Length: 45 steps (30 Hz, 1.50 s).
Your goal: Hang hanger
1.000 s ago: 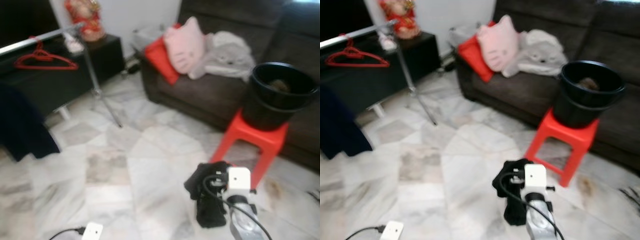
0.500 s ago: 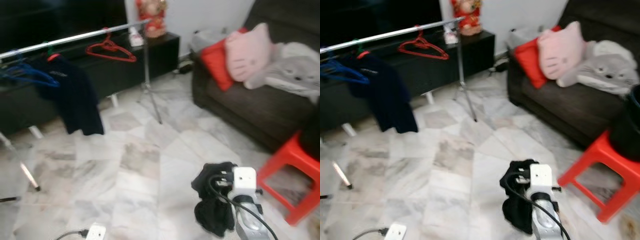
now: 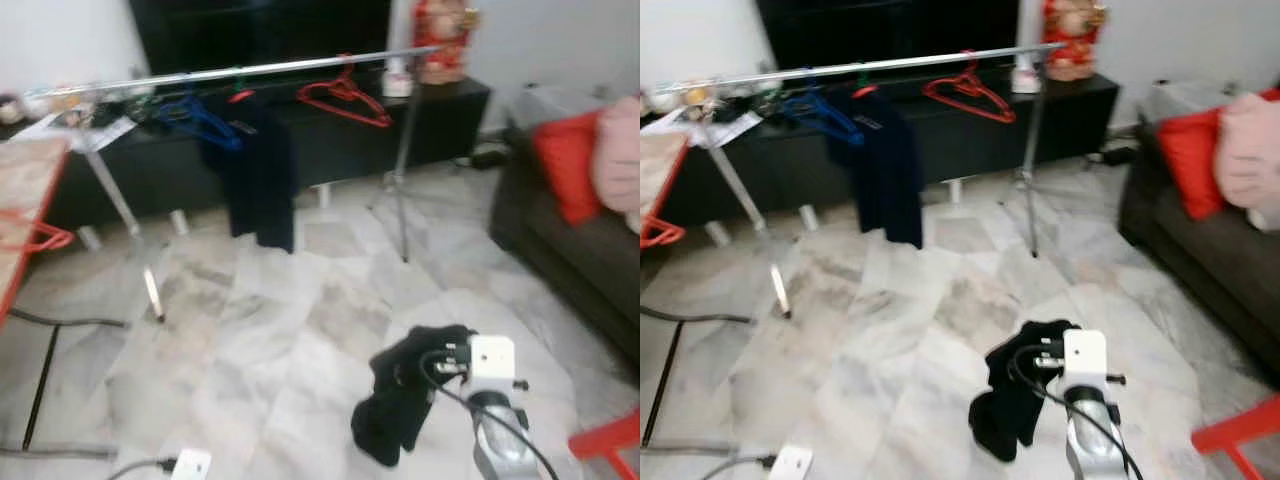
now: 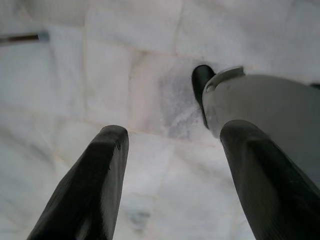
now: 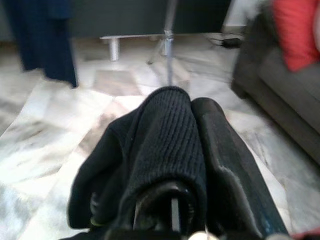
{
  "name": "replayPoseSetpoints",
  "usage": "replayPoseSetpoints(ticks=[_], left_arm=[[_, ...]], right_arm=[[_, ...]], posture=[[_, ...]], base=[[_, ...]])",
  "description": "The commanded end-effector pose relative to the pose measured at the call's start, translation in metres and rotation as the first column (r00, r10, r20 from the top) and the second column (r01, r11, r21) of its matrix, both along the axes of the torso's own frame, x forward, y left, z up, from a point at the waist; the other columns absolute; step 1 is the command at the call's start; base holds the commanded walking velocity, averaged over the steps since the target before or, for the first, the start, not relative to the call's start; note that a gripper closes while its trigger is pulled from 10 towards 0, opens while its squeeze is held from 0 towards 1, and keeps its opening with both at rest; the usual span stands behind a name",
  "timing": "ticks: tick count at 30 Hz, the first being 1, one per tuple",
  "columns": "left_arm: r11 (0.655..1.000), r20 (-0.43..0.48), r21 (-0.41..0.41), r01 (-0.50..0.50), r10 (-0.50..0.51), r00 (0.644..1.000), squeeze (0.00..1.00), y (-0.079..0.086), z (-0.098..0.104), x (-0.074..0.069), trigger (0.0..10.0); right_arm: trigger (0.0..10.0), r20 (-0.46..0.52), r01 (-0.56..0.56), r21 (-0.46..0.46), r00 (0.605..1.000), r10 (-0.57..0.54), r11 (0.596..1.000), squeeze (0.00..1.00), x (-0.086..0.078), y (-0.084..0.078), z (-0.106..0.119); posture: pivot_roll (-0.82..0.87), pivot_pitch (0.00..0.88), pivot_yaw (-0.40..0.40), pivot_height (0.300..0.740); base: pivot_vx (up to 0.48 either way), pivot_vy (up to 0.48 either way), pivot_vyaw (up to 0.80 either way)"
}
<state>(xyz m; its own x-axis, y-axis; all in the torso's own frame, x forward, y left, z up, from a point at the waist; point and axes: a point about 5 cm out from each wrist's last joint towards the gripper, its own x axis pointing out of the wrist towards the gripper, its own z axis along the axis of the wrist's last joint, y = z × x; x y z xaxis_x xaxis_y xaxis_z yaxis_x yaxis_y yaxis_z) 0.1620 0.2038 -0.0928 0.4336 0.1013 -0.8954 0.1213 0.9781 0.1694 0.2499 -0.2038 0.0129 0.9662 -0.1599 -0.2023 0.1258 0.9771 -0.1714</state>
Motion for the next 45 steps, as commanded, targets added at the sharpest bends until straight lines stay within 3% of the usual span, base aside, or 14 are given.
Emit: replayPoseSetpoints(ticks=[1,9,13,27,36,45], left_arm=[[1.0,-0.024,0.007,-0.01,0.01,1.0,0.0,0.003,-0.002,-0.006,10.0],[1.0,-0.022,0.002,-0.016,0.016,1.0,0.0,0.002,-0.002,-0.007,10.0],[1.0,-0.023,-0.001,-0.02,0.02,1.0,0.0,0.002,-0.003,-0.007,10.0],[1.0,-0.027,0.0,-0.017,0.017,0.999,0.0,0.002,-0.003,-0.008,10.0],[1.0,-0.032,0.004,-0.002,0.003,0.999,0.0,0.002,-0.003,-0.009,10.0],[1.0,-0.031,0.001,-0.005,0.006,1.0,0.0,0.002,-0.003,-0.009,10.0]], right_arm=[[10.0,0.036,-0.01,0.015,0.999,0.01,1.0,0.0,0.006,0.005,0.006],[10.0,0.011,0.004,0.028,1.0,-0.005,1.0,0.0,0.007,0.005,0.002],[10.0,0.01,0.056,0.111,0.998,-0.057,0.992,0.0,0.009,0.003,0.002],[10.0,0.049,-0.003,0.089,0.999,-0.002,0.996,0.0,0.02,0.012,0.011],[10.0,0.043,-0.002,0.104,0.999,-0.003,0.995,0.0,0.021,0.014,0.01],[10.0,0.01,0.037,0.131,0.999,-0.038,0.991,0.0,0.018,0.011,0.002]], posture=[[-0.12,0.0,-0.036,0.74],[-0.11,0.0,-0.041,0.74],[-0.11,0.0,-0.043,0.74],[-0.1,0.0,-0.045,0.74],[-0.1,0.0,-0.044,0.74],[-0.1,0.0,-0.044,0.74]], base=[[0.0,0.0,0.79],[0.0,0.0,0.65],[0.0,0.0,0.0],[0.0,0.0,0.06],[0.0,0.0,0.73],[0.0,0.0,0.0]])
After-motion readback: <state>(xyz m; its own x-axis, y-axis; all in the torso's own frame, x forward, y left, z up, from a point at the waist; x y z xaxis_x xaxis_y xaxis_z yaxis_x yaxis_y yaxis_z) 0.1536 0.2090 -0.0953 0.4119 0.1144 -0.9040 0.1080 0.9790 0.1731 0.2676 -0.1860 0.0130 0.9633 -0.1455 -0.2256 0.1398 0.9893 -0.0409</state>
